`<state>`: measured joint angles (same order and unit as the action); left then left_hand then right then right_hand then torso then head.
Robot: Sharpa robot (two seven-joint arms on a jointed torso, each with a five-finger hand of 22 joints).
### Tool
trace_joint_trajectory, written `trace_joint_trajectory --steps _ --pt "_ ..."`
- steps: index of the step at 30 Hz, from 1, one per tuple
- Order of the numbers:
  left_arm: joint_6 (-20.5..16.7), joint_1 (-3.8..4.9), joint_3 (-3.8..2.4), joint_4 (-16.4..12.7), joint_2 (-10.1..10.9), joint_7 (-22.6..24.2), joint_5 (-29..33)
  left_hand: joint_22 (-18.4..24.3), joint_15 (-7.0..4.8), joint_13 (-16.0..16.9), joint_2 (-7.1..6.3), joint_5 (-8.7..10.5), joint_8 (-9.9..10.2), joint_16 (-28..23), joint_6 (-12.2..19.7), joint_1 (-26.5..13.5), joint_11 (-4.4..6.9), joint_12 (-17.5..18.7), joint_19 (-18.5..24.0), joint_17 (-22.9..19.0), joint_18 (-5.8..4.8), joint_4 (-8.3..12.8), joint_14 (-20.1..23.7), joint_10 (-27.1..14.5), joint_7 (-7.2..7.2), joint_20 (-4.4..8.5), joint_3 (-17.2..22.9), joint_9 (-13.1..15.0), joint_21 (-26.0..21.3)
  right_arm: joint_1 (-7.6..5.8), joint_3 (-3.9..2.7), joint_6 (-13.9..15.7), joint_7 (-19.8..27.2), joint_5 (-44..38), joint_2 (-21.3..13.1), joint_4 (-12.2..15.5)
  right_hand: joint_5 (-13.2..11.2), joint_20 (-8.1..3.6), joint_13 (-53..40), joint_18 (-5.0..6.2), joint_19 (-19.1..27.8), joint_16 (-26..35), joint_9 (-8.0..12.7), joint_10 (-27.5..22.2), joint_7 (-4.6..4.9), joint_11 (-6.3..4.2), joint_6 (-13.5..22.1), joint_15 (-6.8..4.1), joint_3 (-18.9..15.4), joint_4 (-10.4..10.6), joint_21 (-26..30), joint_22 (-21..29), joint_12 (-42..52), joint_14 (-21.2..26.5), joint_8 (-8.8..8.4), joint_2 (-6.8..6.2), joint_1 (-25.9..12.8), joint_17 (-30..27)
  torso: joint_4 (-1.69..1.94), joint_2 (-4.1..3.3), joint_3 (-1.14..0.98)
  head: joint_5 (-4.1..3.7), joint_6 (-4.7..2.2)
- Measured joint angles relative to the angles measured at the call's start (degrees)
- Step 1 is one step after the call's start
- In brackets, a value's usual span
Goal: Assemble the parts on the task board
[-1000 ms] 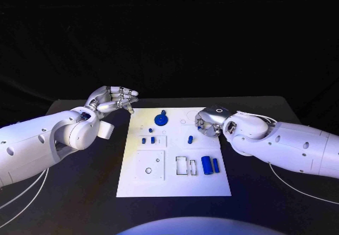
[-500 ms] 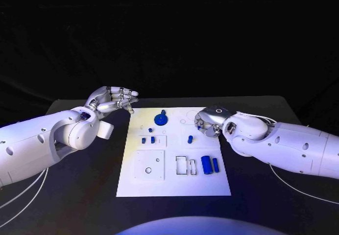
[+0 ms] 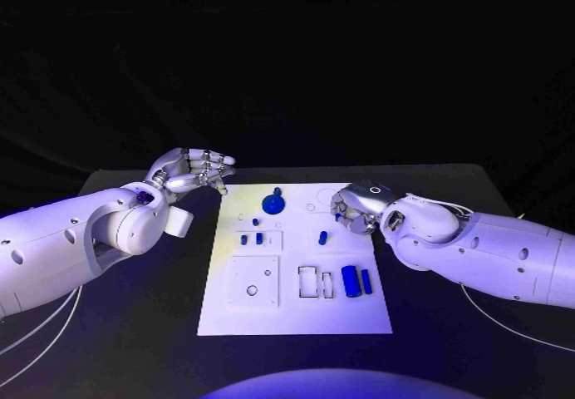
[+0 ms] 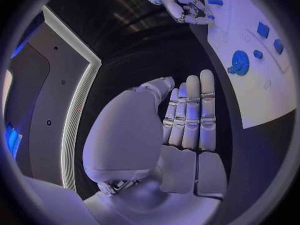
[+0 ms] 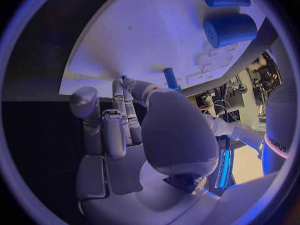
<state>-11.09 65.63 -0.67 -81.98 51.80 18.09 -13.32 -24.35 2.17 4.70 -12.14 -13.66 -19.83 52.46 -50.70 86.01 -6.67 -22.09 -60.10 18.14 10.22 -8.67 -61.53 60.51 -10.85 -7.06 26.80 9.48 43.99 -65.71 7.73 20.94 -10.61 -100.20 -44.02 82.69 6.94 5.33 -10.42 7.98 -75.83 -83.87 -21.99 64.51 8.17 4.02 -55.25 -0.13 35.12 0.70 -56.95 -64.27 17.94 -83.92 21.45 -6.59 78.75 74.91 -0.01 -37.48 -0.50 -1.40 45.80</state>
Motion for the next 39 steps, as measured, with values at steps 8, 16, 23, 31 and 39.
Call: trace_joint_trajectory --steps 8,16,23,31,39 --pt "0.14 0.00 0.00 0.28 -0.01 -0.21 0.00 0.11 0.00 -0.06 0.24 0.00 0.00 -0.46 0.20 -0.24 -0.21 0.31 0.00 0.00 0.00 0.16 0.00 -0.21 -0.20 0.00 0.16 -0.06 -0.24 -0.31 -0.22 3.50 0.22 0.22 -1.33 1.95 0.00 0.00 -0.08 0.00 0.00 0.00 -0.36 0.24 -0.01 -0.18 0.00 0.00 0.00 0.00 -0.02 -0.09 0.00 0.00 0.00 -0.29 -0.29 0.00 0.00 0.06 0.03 0.00 -0.18" --pt "0.22 0.00 0.00 0.27 -0.07 -0.30 0.00 0.17 0.00 -0.11 0.07 0.00 0.00 -0.67 0.52 -0.54 -0.29 0.32 0.00 -0.08 0.00 0.39 0.00 -0.72 -0.50 0.00 0.39 -0.15 -0.45 -0.45 -0.34 6.15 0.46 0.89 -2.69 5.10 -0.01 0.00 -0.08 0.00 0.00 0.00 -0.10 0.25 -0.01 -0.18 0.01 0.00 0.00 0.00 -0.01 -0.14 0.00 0.00 -0.01 -0.53 -0.52 0.00 -0.05 0.02 -0.01 0.58 -0.31" --pt "0.25 0.00 0.00 0.18 -0.19 -0.31 0.00 0.21 0.00 -0.11 0.07 0.00 0.00 -0.85 0.52 -0.53 -0.29 0.32 0.00 -0.08 0.00 0.39 0.00 -0.72 -0.50 0.00 0.39 -0.17 -0.45 -0.42 -0.37 8.05 0.91 1.95 -2.34 9.38 -0.11 -0.21 -0.07 0.00 -0.20 0.00 -0.15 0.31 -0.08 -0.12 0.09 0.00 -0.01 0.00 0.00 -0.19 0.00 0.00 -0.04 -0.59 -0.58 0.03 -0.02 -0.02 -0.01 1.80 -0.22" --pt "0.19 0.00 0.00 -0.12 -0.60 -0.07 -0.01 0.21 0.00 -0.11 0.07 0.00 0.00 -0.89 0.52 -0.53 -0.29 0.32 0.00 -0.07 0.00 0.55 0.00 -0.72 -0.50 0.00 0.55 -0.21 -0.45 -0.02 -0.37 8.57 1.59 3.18 1.04 12.23 -0.11 -0.20 -0.06 0.00 -0.20 0.01 -0.20 0.31 -0.08 -0.11 0.10 0.00 -0.01 0.00 0.04 -0.05 0.00 0.00 -0.11 -0.60 -0.58 0.04 0.11 -0.05 0.09 3.99 0.35" --pt "0.16 0.00 0.00 -0.24 -1.27 0.15 -0.01 0.21 0.21 -0.11 0.24 0.00 0.00 -0.89 0.52 -0.70 -0.50 0.32 0.00 -0.12 0.00 0.55 0.20 -0.92 -0.50 0.00 0.55 -0.21 -0.44 1.79 -0.11 8.04 2.33 4.04 4.94 12.11 -0.22 -0.20 -0.05 0.00 -0.20 0.01 -0.19 0.32 -0.06 -0.09 0.15 0.00 -0.02 0.00 0.05 0.19 0.00 0.00 0.05 -0.45 -0.73 0.04 0.13 -0.03 0.17 5.94 0.85"
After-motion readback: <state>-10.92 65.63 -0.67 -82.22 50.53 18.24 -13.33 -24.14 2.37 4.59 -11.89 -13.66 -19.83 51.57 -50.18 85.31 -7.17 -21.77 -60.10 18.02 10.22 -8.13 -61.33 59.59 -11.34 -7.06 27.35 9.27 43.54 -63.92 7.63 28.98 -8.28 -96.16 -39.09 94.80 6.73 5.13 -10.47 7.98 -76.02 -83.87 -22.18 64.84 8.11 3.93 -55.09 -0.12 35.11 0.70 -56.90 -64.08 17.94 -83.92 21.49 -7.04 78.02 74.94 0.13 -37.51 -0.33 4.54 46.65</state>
